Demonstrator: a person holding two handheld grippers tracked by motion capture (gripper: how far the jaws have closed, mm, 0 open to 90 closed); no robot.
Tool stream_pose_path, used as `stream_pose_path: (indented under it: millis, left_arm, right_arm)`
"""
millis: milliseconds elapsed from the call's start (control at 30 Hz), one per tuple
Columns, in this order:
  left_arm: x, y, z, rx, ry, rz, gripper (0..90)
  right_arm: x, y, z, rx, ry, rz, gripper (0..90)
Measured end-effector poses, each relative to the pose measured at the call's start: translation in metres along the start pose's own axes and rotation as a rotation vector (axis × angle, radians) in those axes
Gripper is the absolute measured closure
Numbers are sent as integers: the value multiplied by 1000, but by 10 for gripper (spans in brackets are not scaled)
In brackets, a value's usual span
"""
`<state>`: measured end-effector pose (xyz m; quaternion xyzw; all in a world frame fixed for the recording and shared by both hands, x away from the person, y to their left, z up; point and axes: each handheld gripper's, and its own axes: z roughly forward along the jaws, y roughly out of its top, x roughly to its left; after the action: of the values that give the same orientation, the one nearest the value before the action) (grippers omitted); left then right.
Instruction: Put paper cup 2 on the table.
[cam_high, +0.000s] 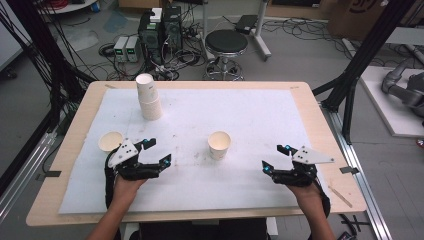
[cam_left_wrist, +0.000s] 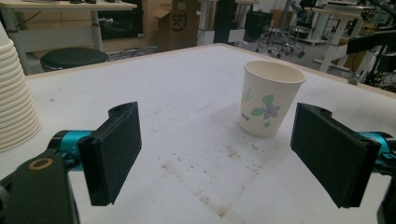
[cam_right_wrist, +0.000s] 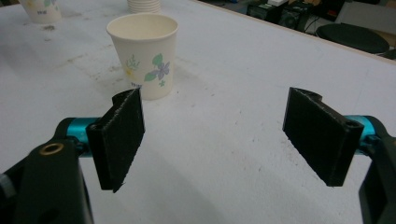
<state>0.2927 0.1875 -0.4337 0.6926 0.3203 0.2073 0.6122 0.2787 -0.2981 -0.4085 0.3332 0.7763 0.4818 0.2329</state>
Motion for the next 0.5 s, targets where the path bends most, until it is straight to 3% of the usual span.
stream_pose_path:
  millis: [500]
  left_arm:
    - [-5, -1, -4, -7, -2, 8, 167]
  right_arm:
    - [1, 1, 0, 0, -6, -15, 214]
